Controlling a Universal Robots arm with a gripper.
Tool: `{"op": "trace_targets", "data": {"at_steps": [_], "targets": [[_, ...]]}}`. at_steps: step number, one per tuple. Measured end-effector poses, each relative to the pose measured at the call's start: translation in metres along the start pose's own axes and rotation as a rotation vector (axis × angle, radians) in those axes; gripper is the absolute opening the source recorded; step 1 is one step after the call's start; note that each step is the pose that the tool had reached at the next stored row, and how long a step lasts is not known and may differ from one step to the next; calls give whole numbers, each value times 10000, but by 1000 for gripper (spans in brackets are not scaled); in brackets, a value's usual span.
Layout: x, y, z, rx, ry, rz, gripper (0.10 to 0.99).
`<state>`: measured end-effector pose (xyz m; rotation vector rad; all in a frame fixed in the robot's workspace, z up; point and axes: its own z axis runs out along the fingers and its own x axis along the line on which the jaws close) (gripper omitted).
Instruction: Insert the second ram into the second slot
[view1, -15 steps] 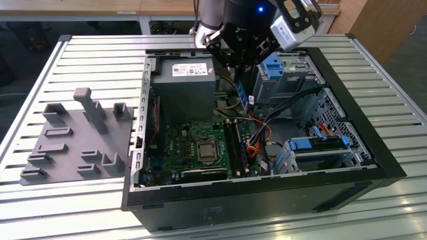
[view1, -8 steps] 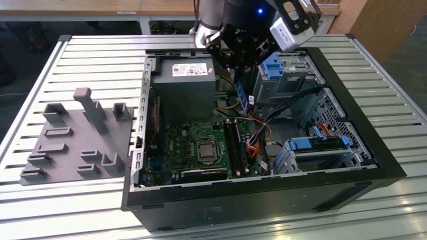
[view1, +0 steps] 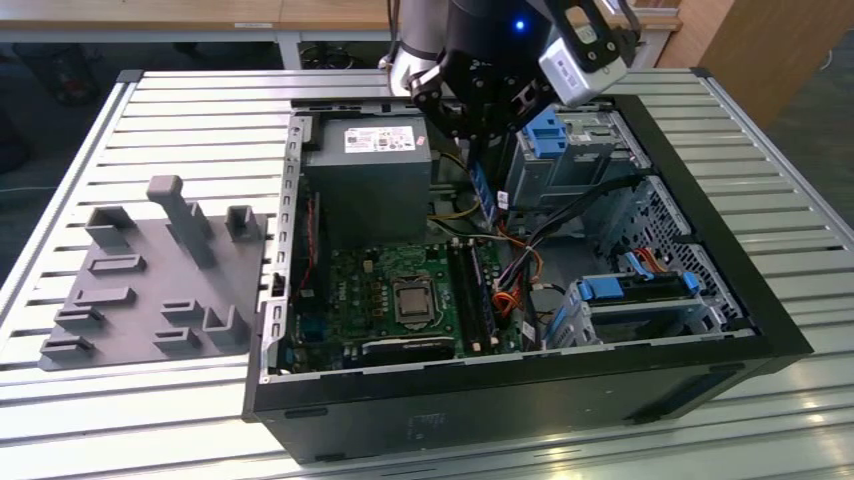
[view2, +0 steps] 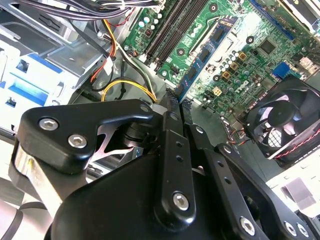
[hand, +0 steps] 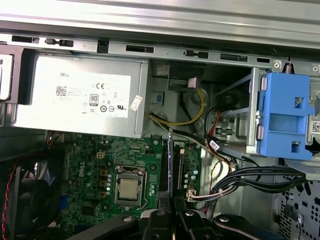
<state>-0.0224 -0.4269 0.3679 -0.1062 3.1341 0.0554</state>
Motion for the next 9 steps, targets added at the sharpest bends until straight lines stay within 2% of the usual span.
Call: {"op": "trace_targets", "data": {"at_steps": [9], "targets": [[0, -1, 22, 0, 0, 0, 137]]}}
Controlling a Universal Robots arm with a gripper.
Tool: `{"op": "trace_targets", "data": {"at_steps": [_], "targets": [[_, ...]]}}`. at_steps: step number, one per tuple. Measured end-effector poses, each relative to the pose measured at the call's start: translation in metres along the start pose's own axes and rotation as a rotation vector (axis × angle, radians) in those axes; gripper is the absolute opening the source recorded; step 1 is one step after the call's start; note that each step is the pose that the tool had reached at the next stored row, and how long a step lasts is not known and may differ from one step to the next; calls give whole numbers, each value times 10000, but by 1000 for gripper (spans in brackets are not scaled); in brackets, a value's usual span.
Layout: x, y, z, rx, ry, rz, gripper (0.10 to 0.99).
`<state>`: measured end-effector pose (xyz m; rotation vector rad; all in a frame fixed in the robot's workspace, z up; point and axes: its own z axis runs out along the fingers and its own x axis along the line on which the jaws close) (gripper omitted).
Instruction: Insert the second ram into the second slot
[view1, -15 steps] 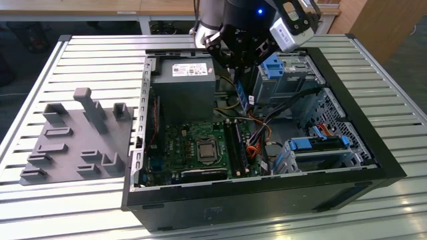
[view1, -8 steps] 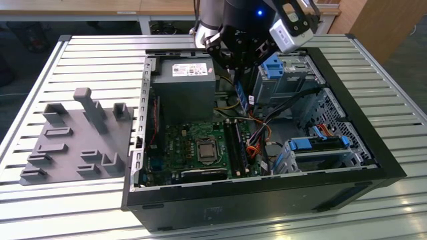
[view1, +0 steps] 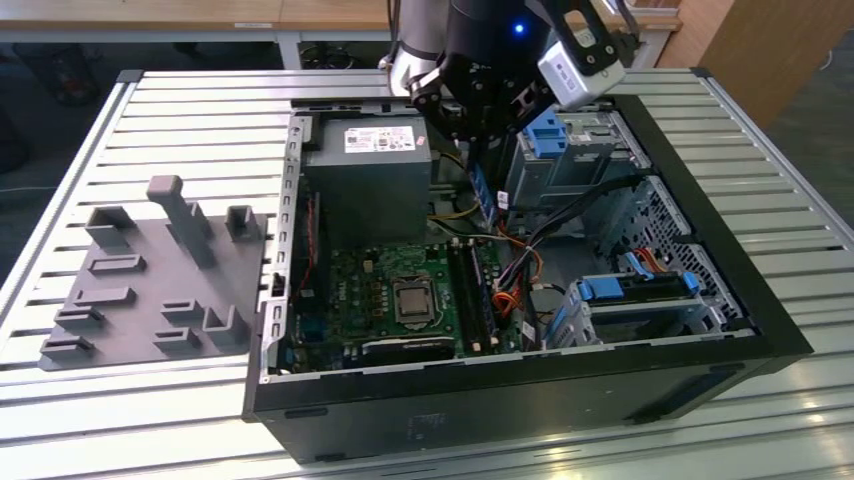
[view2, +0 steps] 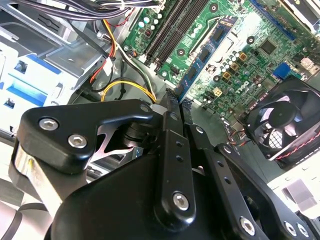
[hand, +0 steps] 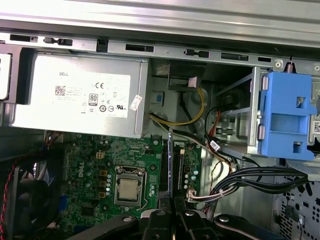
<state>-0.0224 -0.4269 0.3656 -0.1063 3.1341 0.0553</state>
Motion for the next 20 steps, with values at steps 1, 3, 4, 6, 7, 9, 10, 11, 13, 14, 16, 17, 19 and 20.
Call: {"op": "trace_targets", "data": {"at_steps": [1, 3, 4, 6, 7, 9, 10, 11, 13, 14, 16, 17, 19, 20], "targets": [[0, 0, 2, 0, 0, 0, 137], [0, 0, 6, -1, 0, 0, 137], [0, -1, 17, -1, 0, 0, 137], [0, -1, 30, -1, 0, 0, 137], [0, -1, 32, 0, 0, 0, 137], [0, -1, 36, -1, -1, 0, 137], [0, -1, 38, -1, 0, 0, 137], [0, -1, 40, 0, 0, 0, 137], [0, -2, 44, -1, 0, 0, 137], [0, -2, 46, 0, 0, 0, 137], [0, -2, 49, -1, 0, 0, 137], [0, -3, 73, 0, 0, 0, 137], [1, -6, 98, -1, 0, 0, 137], [1, -7, 100, -1, 0, 0, 137]]}}
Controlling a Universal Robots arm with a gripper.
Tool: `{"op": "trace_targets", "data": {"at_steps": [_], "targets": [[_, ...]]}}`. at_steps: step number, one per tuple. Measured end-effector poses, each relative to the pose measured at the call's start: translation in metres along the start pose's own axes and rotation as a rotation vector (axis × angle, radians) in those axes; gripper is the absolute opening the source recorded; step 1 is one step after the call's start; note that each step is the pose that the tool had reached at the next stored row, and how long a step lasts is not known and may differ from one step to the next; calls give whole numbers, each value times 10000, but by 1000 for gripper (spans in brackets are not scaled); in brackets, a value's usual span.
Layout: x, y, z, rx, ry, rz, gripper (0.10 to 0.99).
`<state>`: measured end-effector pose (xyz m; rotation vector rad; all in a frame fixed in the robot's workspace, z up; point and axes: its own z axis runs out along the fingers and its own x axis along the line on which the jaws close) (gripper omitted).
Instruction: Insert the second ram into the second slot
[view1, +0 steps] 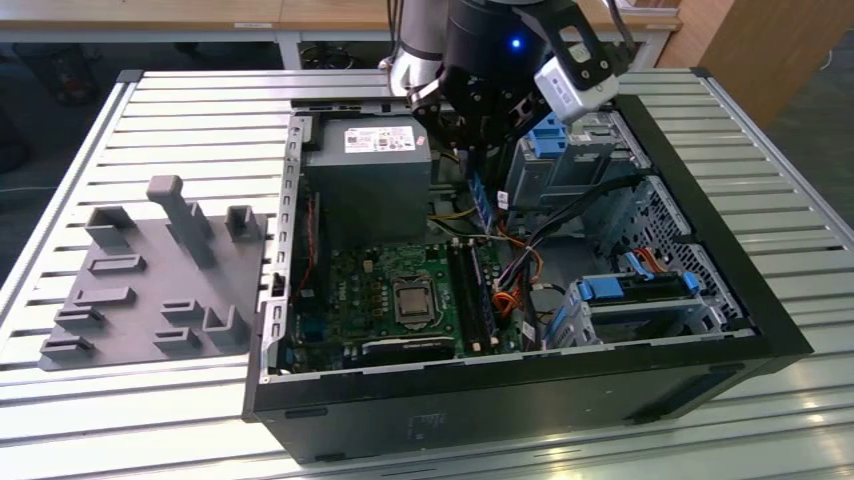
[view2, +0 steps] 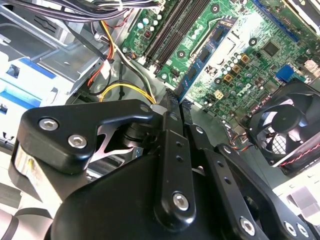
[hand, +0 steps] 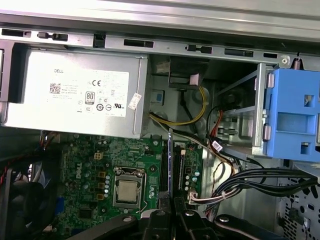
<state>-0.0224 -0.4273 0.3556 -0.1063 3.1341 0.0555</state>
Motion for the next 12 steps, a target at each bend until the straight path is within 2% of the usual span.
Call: {"op": "trace_targets", "data": {"at_steps": [12], "targets": [[2, -26, 43, 0, 0, 0, 137]]}}
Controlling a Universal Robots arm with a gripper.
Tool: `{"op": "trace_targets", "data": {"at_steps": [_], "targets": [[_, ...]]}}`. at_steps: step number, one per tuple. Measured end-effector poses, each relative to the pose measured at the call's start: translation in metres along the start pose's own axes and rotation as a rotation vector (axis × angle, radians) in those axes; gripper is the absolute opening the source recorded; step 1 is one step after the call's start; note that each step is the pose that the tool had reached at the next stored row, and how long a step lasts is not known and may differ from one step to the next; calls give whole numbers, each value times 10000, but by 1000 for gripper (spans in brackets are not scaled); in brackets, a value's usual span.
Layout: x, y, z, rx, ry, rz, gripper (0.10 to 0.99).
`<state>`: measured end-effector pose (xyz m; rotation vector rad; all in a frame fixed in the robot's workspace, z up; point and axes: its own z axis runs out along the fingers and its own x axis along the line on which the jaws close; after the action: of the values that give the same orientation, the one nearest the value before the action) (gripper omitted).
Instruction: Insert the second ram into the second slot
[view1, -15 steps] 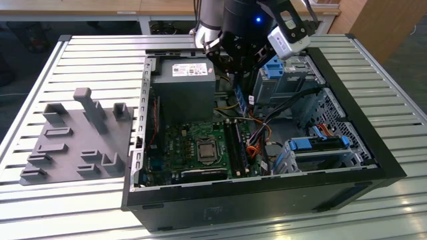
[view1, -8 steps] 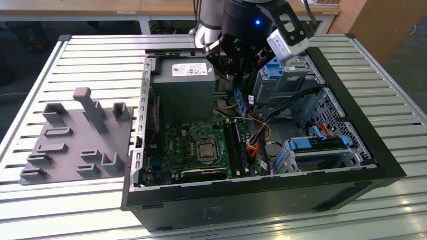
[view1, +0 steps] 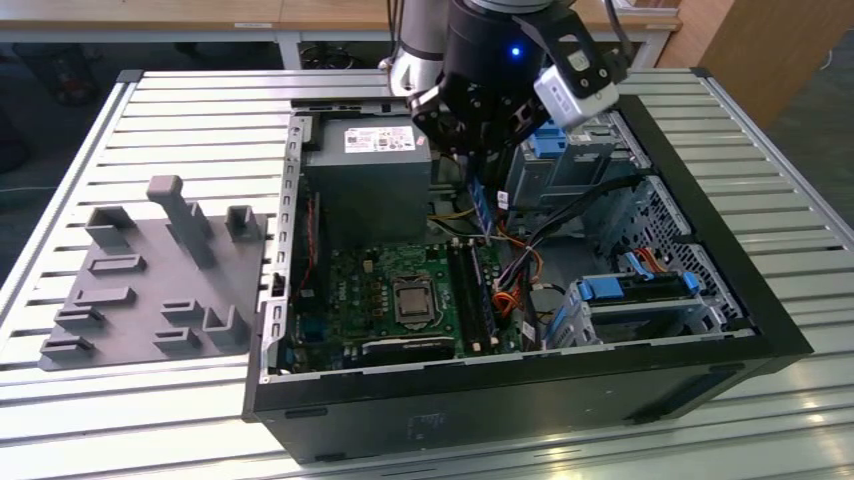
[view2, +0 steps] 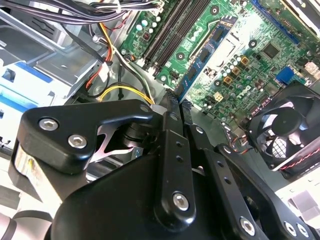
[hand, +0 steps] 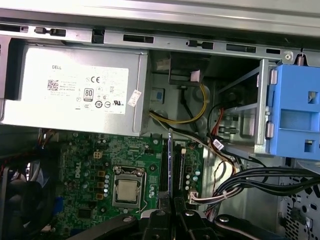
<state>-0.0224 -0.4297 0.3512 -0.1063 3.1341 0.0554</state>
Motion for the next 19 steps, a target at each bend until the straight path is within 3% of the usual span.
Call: {"op": "trace_targets", "data": {"at_steps": [19], "targets": [[2, -22, 36, 0, 0, 0, 137]]}}
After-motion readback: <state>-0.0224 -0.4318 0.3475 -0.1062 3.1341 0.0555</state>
